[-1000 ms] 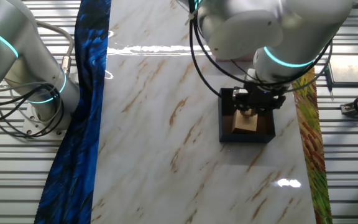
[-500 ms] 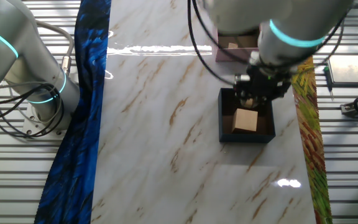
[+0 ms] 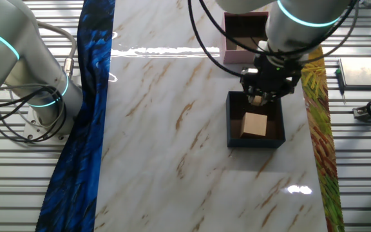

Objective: Move an object from one box to another

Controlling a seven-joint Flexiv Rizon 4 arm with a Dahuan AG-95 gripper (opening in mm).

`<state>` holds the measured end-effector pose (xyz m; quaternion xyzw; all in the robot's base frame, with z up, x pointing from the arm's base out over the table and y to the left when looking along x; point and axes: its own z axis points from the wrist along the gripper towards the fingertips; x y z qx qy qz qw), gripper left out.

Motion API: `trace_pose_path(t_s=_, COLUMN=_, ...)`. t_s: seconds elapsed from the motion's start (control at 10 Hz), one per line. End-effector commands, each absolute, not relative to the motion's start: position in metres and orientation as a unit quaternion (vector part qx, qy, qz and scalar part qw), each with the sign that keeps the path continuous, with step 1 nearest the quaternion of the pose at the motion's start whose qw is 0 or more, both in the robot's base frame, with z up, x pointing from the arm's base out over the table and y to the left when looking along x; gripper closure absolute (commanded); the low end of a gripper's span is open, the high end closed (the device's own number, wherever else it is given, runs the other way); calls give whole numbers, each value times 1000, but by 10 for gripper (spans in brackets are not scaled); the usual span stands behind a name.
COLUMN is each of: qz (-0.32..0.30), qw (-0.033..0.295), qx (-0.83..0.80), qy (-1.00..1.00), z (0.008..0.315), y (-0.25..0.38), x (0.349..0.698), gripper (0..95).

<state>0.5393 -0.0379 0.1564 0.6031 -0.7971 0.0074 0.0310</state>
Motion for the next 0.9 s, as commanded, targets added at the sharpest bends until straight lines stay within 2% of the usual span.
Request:
trace_pose_path(t_s=0.1, qz=7, qw=27, qx=556, qy=-831, z=157, y=-38, x=538, gripper=950)
trace_pose_path(t_s=0.4, qz=12, qw=34, qx=547, qy=-836, z=157, y=-49, x=538, gripper=950)
trace_pose_path(t_s=0.7, qz=7, qw=34, qx=568, qy=-822, z=159, y=-124, x=533, gripper=950)
trace_pose_path(t_s=0.9, qz=9, qw=35, qx=568, qy=-822, z=162, y=-134, x=529, gripper=950)
